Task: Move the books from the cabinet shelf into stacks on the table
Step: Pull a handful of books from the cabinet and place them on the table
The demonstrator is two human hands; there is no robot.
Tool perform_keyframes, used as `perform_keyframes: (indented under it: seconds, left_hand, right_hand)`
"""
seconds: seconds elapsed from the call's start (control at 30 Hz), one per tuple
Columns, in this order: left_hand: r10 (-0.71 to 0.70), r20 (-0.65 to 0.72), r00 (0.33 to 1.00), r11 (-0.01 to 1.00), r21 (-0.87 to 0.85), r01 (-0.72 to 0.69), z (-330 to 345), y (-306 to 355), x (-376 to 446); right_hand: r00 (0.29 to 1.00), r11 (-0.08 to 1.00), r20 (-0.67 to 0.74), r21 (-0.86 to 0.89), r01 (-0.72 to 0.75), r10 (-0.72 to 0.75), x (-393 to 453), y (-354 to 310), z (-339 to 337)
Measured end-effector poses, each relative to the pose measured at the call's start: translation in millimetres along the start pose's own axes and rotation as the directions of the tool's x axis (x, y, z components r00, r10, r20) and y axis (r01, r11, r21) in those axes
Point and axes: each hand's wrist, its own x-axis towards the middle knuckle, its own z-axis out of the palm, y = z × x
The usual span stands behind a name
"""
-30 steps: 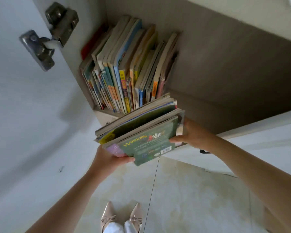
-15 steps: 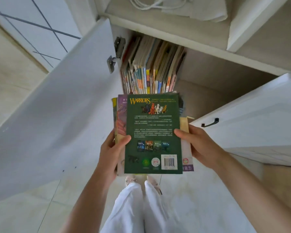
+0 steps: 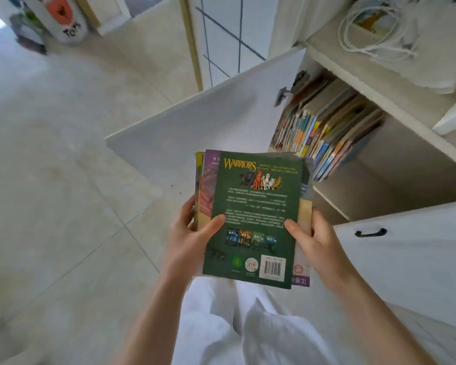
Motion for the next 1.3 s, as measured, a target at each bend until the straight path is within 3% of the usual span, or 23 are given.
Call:
perform_keyframes:
  seconds: [0.17, 0.3, 0.4, 0.53, 0.87, 1.13, 1.3]
  left_hand:
    - [0.048, -0.285, 0.957, 0.980, -0.173, -0.101, -27, -23, -71]
    - [0.030, -0.473, 0.881, 0.947, -0.269, -0.176, -55, -42, -122]
    - [-0.001, -0.619, 0.785, 0.917, -0.314, -0.246, -80, -56, -159]
    - [-0.108, -0.766, 0.634, 0.867, -0.385, -0.317, -113, -89, -211]
    - [-0.284, -0.897, 0.340, 0.792, -0.419, -0.444, -207, -188, -360]
    - [-0.436, -0.897, 0.070, 0.777, -0.415, -0.474, -269, -277, -487]
    - [-0.528, -0.848, -0.040, 0.750, -0.444, -0.490, -295, -318, -533]
  right_hand:
    - [0.961, 0.985, 0.246, -0.081, 0.149, -0.125, -20, -13, 25]
    - [0.882, 0.974, 0.464, -0.145, 0.171, -0.085, -39, -21, 60]
    - [0.800, 0.964, 0.598, -0.187, 0.189, -0.041, -55, -21, 97]
    - [0.637, 0.917, 0.770, -0.234, 0.324, -0.029, -84, -14, 157]
    - [0.299, 0.807, 0.940, -0.301, 0.508, 0.163, -219, 48, 308]
    - [0.177, 0.747, 0.926, -0.374, 0.549, 0.334, -360, 127, 408]
    - [0.092, 0.710, 0.918, -0.358, 0.606, 0.385, -421, 160, 449]
